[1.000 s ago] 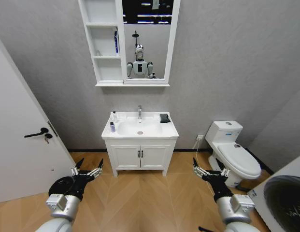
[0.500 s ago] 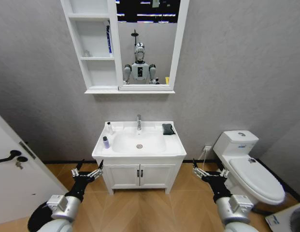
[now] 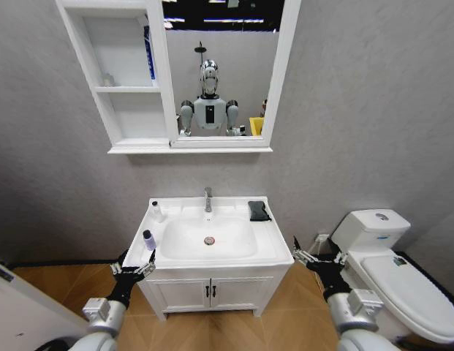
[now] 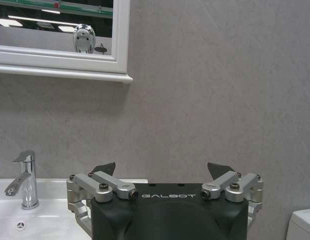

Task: Move facial cleanser and shampoo from washbasin to cabinet, then wipe washbasin with towel.

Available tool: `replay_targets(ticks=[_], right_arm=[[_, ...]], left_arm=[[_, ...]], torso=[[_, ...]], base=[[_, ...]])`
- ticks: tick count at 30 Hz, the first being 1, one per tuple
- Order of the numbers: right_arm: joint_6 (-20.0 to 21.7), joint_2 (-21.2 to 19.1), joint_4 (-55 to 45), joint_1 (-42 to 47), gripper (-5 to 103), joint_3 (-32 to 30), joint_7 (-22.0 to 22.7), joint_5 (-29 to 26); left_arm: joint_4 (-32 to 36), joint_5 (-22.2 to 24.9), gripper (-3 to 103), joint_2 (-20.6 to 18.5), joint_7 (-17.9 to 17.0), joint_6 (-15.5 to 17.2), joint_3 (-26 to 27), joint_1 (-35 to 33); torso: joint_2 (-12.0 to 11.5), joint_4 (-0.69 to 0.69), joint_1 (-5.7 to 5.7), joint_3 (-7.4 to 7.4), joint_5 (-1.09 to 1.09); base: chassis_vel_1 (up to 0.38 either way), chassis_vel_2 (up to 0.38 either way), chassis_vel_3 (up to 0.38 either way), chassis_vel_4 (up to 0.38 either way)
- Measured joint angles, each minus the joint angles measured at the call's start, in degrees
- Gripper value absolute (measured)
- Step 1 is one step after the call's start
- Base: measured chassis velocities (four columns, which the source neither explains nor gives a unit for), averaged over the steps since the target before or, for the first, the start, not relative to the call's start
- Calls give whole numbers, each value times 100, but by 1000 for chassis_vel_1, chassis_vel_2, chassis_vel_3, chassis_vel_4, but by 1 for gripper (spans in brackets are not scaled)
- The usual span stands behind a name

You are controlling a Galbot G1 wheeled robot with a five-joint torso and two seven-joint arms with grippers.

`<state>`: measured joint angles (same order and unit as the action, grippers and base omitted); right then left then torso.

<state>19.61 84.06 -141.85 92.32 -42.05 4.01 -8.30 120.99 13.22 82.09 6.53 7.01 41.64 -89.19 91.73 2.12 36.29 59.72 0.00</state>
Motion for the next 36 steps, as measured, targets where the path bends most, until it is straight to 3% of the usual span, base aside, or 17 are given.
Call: replay_targets(ticks=[5, 9, 14, 23, 36], right_arm=[[183, -93, -77, -215, 100, -88, 50, -164], [284, -143, -136, -267, 100, -183, 108, -294], [333, -149, -138, -295, 100, -193, 110, -373], [283, -154, -146, -271, 100, -431, 94, -588], [125, -170, -146, -227, 100, -572, 58, -658]], left_arm=[[-434, -120, 100, 30, 1, 22, -131, 313], [-638, -199, 100, -111, -130, 389, -317, 674], [-960, -94, 100, -292, -298, 550, -658, 1129], [-2035, -80, 100, -508, -513, 498, -869, 2119], [-2879, -158, 100, -518, -595, 415, -843, 2684]], torso=[[0, 2, 0, 0, 0], [-1, -1, 7, 2, 2], [-2, 0, 9, 2, 2], [-2, -1, 8, 2, 1], [-2, 0, 8, 2, 0]], base=[[76, -61, -51, 51], [0, 0, 0, 0], [0, 0, 0, 0], [0, 0, 0, 0], [0, 0, 0, 0]])
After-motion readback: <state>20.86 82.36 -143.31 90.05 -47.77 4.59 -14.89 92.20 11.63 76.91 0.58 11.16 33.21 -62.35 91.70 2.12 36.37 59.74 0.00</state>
